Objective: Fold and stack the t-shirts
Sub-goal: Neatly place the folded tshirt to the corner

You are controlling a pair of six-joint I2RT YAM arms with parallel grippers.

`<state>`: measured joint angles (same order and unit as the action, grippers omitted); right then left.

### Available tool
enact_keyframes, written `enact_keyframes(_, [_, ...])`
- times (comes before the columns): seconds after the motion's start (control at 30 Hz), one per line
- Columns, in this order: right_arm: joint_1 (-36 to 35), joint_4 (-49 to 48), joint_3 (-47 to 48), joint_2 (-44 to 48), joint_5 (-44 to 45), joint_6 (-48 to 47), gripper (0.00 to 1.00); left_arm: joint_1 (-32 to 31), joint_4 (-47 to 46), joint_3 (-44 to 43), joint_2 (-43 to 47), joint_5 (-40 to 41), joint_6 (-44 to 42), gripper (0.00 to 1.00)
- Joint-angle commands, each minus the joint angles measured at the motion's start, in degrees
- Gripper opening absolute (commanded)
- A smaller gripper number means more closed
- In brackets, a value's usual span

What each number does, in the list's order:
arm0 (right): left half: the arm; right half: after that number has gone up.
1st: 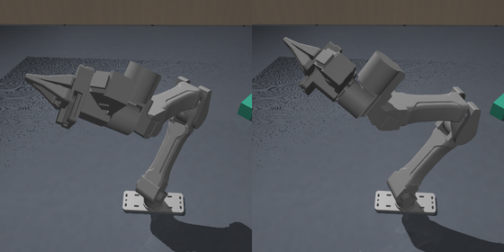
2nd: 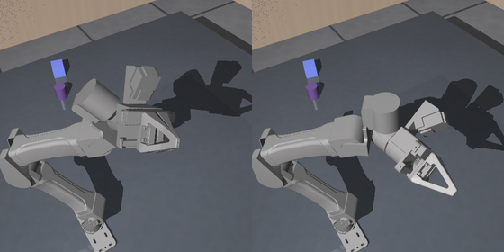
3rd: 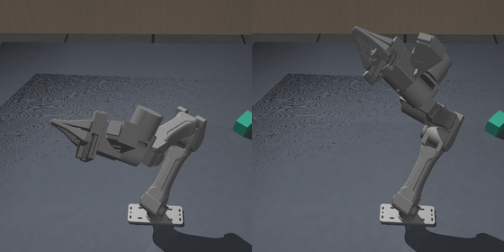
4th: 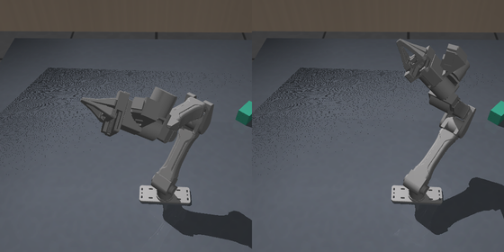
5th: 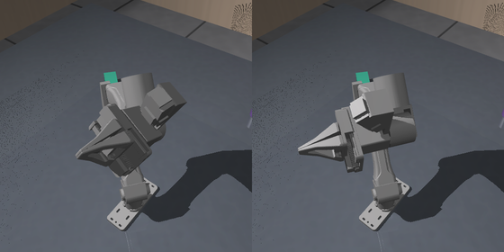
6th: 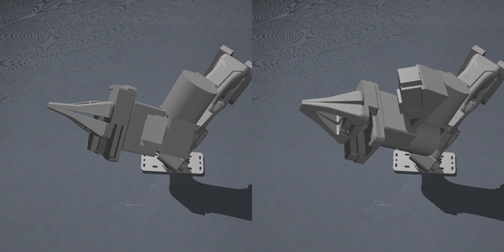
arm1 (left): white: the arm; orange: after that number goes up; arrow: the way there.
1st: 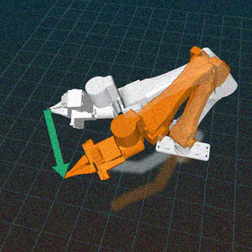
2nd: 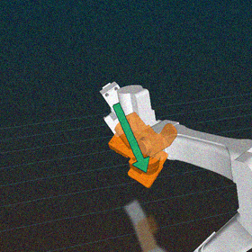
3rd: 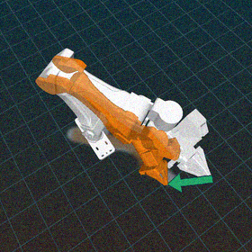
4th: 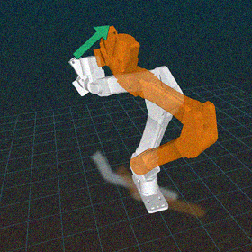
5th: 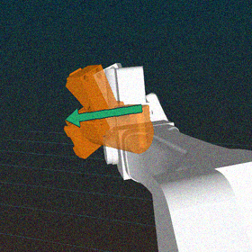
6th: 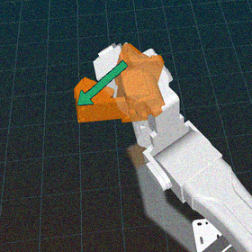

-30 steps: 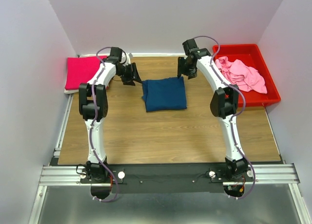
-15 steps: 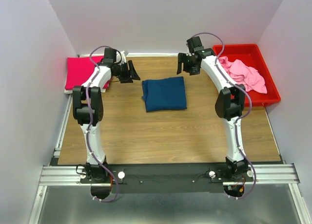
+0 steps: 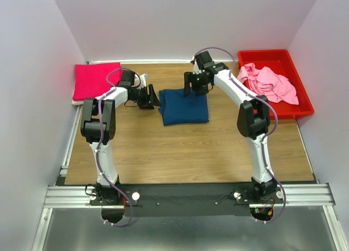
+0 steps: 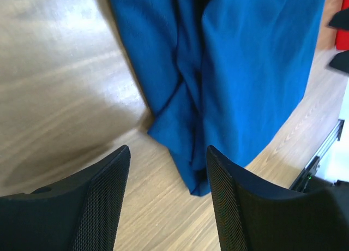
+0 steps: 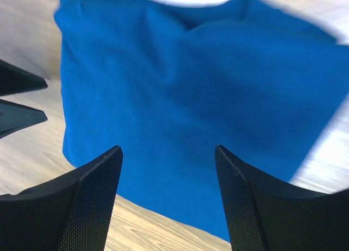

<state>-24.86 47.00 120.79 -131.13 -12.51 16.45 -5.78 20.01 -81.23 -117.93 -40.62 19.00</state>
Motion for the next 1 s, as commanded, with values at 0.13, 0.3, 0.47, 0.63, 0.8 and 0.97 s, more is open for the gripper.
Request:
enact_keyframes(0.13, [-1.1,-0.9,-5.5,-3.6,-4.3,-0.6,0.75,-0.5,-7.3,4.8,3.1,-4.3,-0.2,0.67])
enact_keyframes(0.3, [-1.2,-1.0,-7.7,-4.9,-4.4,-1.2,0.75,-0.8,-11.9,7.0,3.3,-6.3,1.5,0.68])
enact_keyframes(0.47, [-1.9,-1.0,-8.7,-6.4,-4.5,-2.2,0.75,-1.0,-14.8,8.9,1.9,-8.2,3.4,0.68])
enact_keyframes(0.63, [-2.5,-1.0,-9.1,-6.9,-4.7,-2.8,0.75,-1.3,-17.6,9.3,0.2,-8.6,4.7,0.69])
enact_keyframes(0.8, [-2.6,-0.9,-9.5,-6.9,-4.5,-3.4,0.75,-1.3,-22.3,10.8,0.0,-8.9,8.0,0.7])
enact_keyframes(0.97, [-2.7,-0.9,-9.6,-6.9,-4.4,-3.9,0.75,-1.3,-22.7,10.6,-1.2,-7.1,9.4,0.7])
